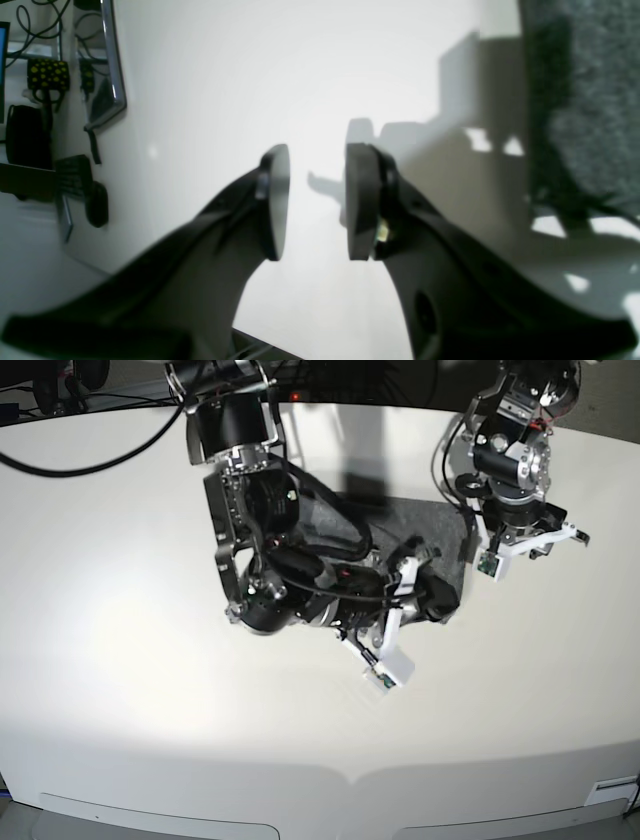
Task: Fold the T-shirt properly
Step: 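Fold the strip end with the right gripper over onto the folded stack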
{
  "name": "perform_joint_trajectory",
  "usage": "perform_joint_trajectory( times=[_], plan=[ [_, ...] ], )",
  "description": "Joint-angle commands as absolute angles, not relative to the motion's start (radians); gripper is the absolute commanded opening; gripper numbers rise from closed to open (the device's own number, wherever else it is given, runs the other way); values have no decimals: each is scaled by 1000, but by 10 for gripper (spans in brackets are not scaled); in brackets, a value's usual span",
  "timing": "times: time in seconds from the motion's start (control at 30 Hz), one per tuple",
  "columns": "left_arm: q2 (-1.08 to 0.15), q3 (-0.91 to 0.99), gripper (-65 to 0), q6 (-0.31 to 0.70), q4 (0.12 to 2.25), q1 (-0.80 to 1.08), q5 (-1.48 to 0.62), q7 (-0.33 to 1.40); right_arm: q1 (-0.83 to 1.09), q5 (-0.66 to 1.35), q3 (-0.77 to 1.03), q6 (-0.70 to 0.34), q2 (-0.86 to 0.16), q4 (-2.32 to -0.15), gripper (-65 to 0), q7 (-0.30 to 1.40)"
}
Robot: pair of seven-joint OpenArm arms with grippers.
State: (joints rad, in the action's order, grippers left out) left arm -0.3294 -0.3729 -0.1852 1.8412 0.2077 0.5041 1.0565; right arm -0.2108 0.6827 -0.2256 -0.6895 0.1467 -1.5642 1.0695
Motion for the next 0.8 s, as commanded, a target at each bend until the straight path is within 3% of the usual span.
perform_joint_trajectory(
  times=[0.0,0.37,0.6,0.77],
  plan=[
    [-333,-368,-470,-199,1861,200,524,1057,-233,710,-237,-698,157,-1579,-650,1043],
    [-334,-368,-470,-170,1859,202,511,1119,-239,714,-359,-698,157,-1579,-650,1018],
    [-336,-368,-470,-160,1741,199,374,905,-239,714,-358,-698,157,-1579,-650,1025],
    [-335,-368,-470,-149,1683,195,373,889,-247,714,-361,-698,157,-1579,-650,992]
  ],
)
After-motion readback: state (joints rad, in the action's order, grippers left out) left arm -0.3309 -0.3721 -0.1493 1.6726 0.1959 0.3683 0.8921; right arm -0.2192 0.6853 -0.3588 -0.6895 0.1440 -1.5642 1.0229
